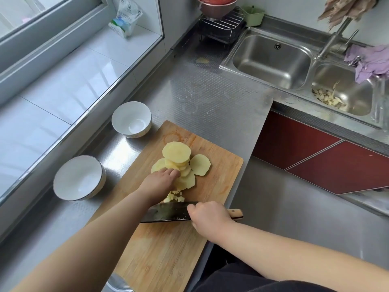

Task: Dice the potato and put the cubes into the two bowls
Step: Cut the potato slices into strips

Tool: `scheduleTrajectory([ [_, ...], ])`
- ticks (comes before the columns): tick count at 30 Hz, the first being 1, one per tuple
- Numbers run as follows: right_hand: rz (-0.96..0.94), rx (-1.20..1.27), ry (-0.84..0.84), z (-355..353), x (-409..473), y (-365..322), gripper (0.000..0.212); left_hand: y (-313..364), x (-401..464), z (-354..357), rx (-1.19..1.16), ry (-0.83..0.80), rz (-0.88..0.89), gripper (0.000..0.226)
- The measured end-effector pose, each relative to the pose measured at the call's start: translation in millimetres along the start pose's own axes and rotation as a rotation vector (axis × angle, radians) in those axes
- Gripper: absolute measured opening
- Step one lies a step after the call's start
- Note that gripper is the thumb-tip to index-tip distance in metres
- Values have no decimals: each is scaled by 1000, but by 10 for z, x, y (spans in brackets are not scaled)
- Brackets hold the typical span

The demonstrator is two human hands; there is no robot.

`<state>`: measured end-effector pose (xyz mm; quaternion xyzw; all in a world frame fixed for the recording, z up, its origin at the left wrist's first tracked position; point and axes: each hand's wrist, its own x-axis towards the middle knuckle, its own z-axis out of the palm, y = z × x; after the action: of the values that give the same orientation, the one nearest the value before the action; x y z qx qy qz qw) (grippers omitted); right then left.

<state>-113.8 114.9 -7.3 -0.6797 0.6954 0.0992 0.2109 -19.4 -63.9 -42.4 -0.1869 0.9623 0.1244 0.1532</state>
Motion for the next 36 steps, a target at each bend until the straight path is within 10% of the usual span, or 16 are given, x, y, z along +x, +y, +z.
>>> scheduleTrajectory([
  [13, 72, 305, -86, 119, 204, -91, 44, -585, -273, -639, -793, 164, -499, 41],
  [27, 371, 635, -154, 58, 439, 287, 42, -779, -389, -807, -655, 158, -418, 35],
  [36, 387, 615, -108, 119, 425, 253, 40, -551, -534, -223, -546, -336, -423, 38],
])
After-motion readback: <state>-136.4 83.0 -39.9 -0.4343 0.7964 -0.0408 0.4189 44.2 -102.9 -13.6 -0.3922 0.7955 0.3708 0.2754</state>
